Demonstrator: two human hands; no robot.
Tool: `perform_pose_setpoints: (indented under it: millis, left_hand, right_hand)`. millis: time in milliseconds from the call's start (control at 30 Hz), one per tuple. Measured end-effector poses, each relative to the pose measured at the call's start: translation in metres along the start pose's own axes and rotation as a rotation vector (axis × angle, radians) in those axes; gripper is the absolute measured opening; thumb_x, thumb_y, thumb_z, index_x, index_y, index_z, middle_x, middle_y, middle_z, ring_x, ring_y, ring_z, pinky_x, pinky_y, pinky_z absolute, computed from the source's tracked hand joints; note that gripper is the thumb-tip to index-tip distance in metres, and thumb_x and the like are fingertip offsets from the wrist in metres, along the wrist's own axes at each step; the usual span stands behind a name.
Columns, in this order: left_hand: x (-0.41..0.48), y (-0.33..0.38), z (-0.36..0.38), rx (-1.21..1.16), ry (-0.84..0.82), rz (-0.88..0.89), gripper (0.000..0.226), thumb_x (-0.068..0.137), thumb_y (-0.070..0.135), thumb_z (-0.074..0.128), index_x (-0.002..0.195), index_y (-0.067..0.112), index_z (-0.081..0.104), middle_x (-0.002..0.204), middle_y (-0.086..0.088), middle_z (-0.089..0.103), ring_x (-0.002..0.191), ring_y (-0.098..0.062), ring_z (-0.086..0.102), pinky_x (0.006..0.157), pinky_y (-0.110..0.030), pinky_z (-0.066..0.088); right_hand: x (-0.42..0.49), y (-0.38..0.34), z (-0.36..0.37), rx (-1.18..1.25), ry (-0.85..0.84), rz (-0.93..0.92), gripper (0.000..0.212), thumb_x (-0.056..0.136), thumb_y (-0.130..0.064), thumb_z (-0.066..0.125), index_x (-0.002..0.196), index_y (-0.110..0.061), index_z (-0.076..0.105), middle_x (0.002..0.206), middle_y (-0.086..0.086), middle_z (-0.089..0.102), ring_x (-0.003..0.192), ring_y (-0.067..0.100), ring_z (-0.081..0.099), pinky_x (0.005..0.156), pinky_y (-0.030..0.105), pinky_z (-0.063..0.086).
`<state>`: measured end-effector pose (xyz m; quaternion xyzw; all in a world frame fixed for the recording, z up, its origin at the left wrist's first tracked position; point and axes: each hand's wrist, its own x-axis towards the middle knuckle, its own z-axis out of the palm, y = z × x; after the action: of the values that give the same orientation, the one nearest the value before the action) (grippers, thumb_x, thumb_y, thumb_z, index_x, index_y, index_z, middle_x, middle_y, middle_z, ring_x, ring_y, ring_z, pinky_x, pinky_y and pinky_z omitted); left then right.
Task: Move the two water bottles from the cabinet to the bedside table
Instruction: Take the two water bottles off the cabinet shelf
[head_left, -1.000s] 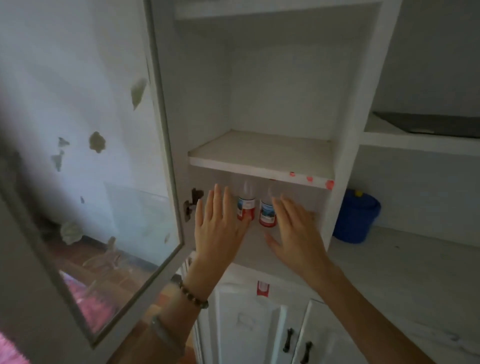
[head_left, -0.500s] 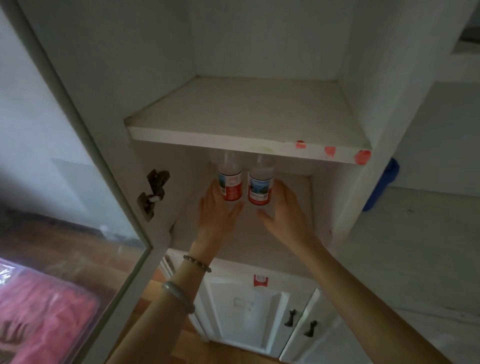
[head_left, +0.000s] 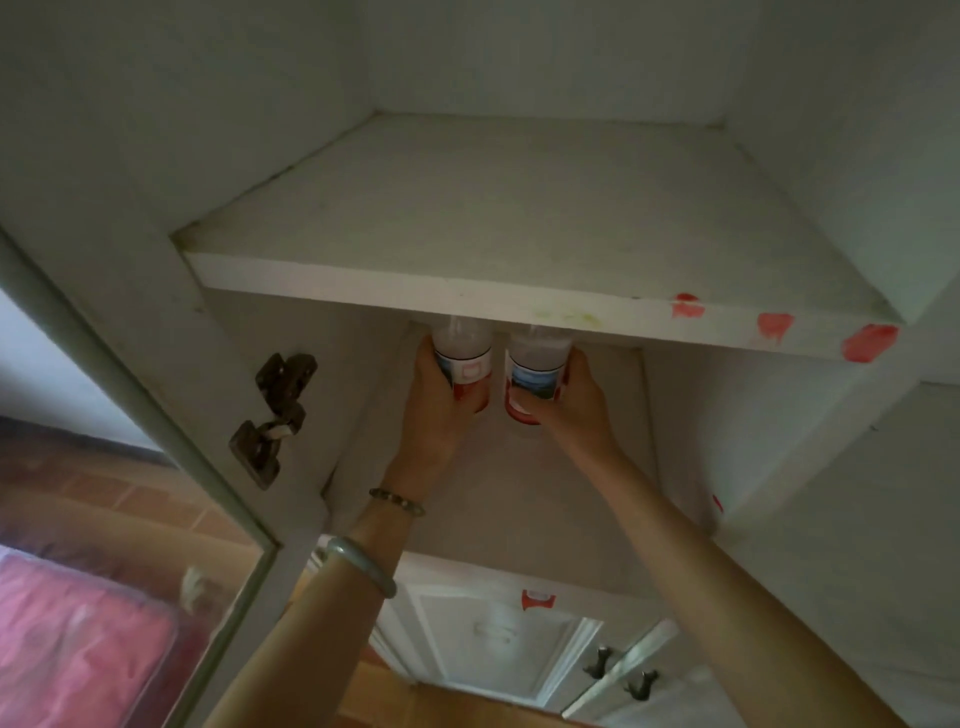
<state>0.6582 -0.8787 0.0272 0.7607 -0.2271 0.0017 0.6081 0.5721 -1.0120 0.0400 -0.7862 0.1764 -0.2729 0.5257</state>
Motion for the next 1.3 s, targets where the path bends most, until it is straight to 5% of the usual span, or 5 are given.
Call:
perform_pose_setpoints:
  millis: [200, 433, 800, 967, 1300]
  left_hand:
    - [-0.005, -0.001, -0.004, 0.045, 0.014, 0.014, 0.068, 0.075, 0.022, 0.076, 0.128, 0.012, 0.035, 0.122, -0.005, 0.055, 0.105, -0.016, 0.058, 0.085, -0.035, 0.051]
    - [-0.045, 0.013, -0.017, 0.069, 0.012, -0.046, 0.070, 0.074, 0.024, 0.077, 0.129, 0.017, 0.033, 0.115, 0.007, 0.053, 0.099, -0.008, 0.057, 0.076, -0.019, 0.047]
    - [-0.158, 0.069, -0.038, 0.225, 0.157, 0.009, 0.060, 0.073, 0.024, 0.076, 0.117, 0.014, 0.036, 0.108, 0.002, 0.054, 0.091, -0.017, 0.059, 0.069, -0.032, 0.051]
    - [-0.213, 0.084, -0.050, 0.190, 0.199, 0.006, 0.059, 0.073, 0.025, 0.077, 0.114, 0.022, 0.035, 0.108, 0.004, 0.054, 0.087, -0.006, 0.058, 0.063, -0.011, 0.047]
    - [-0.328, 0.106, -0.083, 0.232, 0.333, -0.040, 0.071, 0.073, 0.032, 0.075, 0.129, 0.015, 0.035, 0.114, 0.011, 0.052, 0.097, -0.005, 0.057, 0.076, -0.014, 0.048]
  right_hand:
    - [-0.001, -0.006, -0.001, -0.004, 0.029, 0.021, 0.057, 0.063, -0.016, 0.082, 0.104, -0.024, 0.043, 0.096, -0.007, 0.057, 0.080, 0.006, 0.057, 0.064, 0.013, 0.046]
    - [-0.036, -0.017, -0.013, -0.066, -0.025, 0.025, 0.057, 0.061, -0.018, 0.083, 0.102, -0.024, 0.043, 0.093, -0.006, 0.058, 0.078, 0.008, 0.057, 0.057, 0.007, 0.042]
    - [-0.128, -0.052, -0.045, -0.106, -0.133, -0.022, 0.061, 0.057, -0.025, 0.086, 0.105, -0.015, 0.049, 0.089, -0.008, 0.058, 0.077, 0.009, 0.057, 0.058, 0.010, 0.040]
    - [-0.173, -0.070, -0.062, -0.128, -0.240, -0.089, 0.063, 0.058, -0.026, 0.085, 0.108, -0.013, 0.049, 0.092, -0.008, 0.057, 0.079, 0.009, 0.055, 0.054, 0.003, 0.037]
    - [-0.256, -0.102, -0.066, -0.090, -0.474, -0.230, 0.066, 0.058, -0.028, 0.085, 0.111, -0.015, 0.048, 0.099, -0.007, 0.059, 0.087, 0.009, 0.058, 0.066, 0.009, 0.044]
